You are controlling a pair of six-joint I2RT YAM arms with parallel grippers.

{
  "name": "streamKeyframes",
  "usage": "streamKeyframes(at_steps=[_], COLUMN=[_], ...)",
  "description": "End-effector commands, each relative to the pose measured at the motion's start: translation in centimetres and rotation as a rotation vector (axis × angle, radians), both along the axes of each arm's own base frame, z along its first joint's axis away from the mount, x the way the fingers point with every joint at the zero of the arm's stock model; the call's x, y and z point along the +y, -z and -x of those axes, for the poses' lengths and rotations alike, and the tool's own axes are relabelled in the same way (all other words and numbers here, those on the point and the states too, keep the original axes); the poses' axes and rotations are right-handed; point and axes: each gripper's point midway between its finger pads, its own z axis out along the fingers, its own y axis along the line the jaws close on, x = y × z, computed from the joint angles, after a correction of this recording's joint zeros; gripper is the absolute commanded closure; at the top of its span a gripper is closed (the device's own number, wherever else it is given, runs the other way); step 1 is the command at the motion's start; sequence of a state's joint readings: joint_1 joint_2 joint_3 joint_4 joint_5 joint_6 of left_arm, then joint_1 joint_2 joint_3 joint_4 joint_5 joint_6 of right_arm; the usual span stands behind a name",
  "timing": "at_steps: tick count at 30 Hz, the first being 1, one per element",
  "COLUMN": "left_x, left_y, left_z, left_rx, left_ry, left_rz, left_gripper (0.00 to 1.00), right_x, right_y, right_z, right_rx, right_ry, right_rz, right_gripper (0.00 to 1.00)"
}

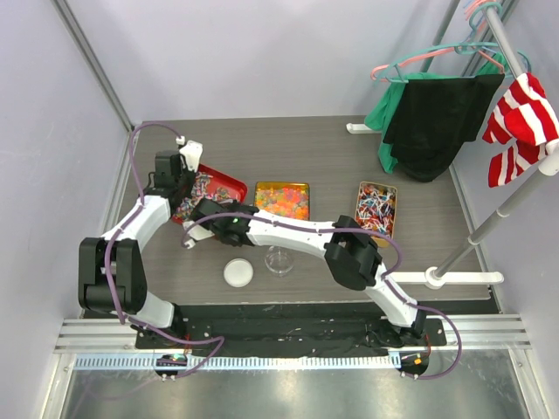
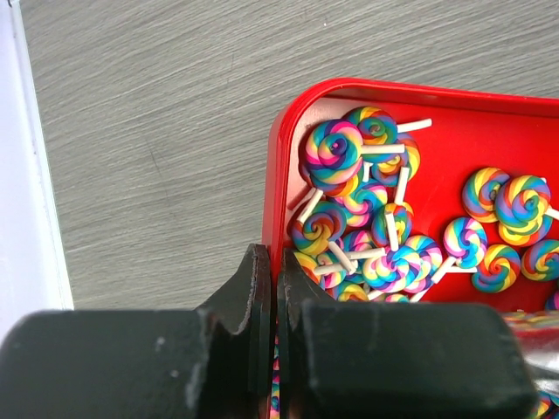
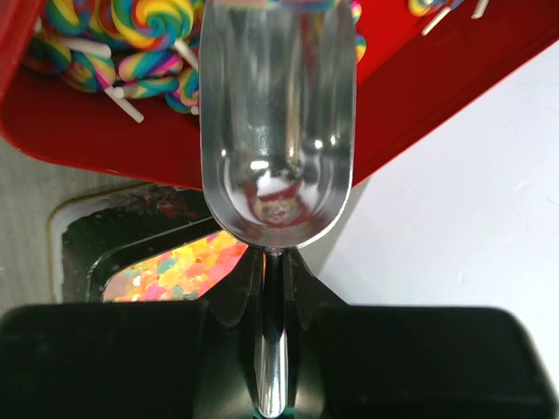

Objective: Pack the candies
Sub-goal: Scoop the fake candies from the storage box.

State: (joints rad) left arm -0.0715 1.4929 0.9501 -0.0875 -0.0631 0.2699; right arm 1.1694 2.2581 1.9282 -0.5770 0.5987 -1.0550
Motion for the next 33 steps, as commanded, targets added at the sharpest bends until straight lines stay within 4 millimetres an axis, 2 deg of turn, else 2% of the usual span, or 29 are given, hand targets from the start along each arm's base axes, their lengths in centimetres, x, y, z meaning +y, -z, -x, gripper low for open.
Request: streamKeyframes(at_steps=[1,10,15,16,18,23,24,25,26,27,28,31,33], left_x=[-4.6,-4.4,-4.3,-4.3,-4.3,-4.6,-4.6,-4.9,-5.1,-5.2,-5.4,-5.7,-5.7], left_y=[-6.7,-6.2,-6.0,-5.9,-5.9,-5.9,-5.8,-5.6,-5.6,-5.5,-5.2,-5.0,-4.9], left_z=[-2.6,-2.5,-2.5,-2.6,-2.6,-2.6,-2.6,-2.4,-2.4,-2.3,-2.2,-2.0,-2.0], left_rx=[-0.225,-0.217,-0.213,-0.212,-0.210,-0.211,-0.208,-0.203,-0.205,-0.202,-0.196,-0.188,-0.187], left_ry=[0.099,0.089,0.084,0.085,0.087,0.096,0.098,0.111,0.114,0.120,0.131,0.145,0.145], left_rz=[0.189,0.182,0.179,0.179,0.179,0.191,0.193,0.201,0.208,0.213,0.219,0.227,0.228], left_gripper=[1.00,1.00,1.00,1.00,1.00,1.00,1.00,1.00,1.00,1.00,1.00,1.00,1.00], right_x=[6.2,4.1,1.3,0.6,0.0,0.3,0.7,1.7,2.0,2.3,3.1,3.2,2.6], right_y=[0.9,1.5,2.2,3.0,3.0,3.9,4.5,3.7,3.7,4.6,3.8,4.3,4.7], right_z=[5.3,5.7,5.2,5.3,5.0,6.5,6.8,7.5,7.4,7.4,7.2,6.3,5.4], right_rx=[0.244,0.284,0.230,0.223,0.208,0.319,0.358,0.415,0.449,0.480,0.487,0.532,0.515], right_ry=[-0.166,-0.165,-0.171,-0.193,-0.197,-0.237,-0.234,-0.253,-0.215,-0.198,-0.185,-0.111,-0.083], right_rz=[-0.183,-0.134,-0.008,0.046,0.072,0.072,0.056,0.007,-0.034,-0.041,-0.082,-0.142,-0.136], right_gripper=[0.99,0.99,0.99,0.99,0.99,0.99,0.99,0.99,0.99,0.99,0.99,0.99,0.99])
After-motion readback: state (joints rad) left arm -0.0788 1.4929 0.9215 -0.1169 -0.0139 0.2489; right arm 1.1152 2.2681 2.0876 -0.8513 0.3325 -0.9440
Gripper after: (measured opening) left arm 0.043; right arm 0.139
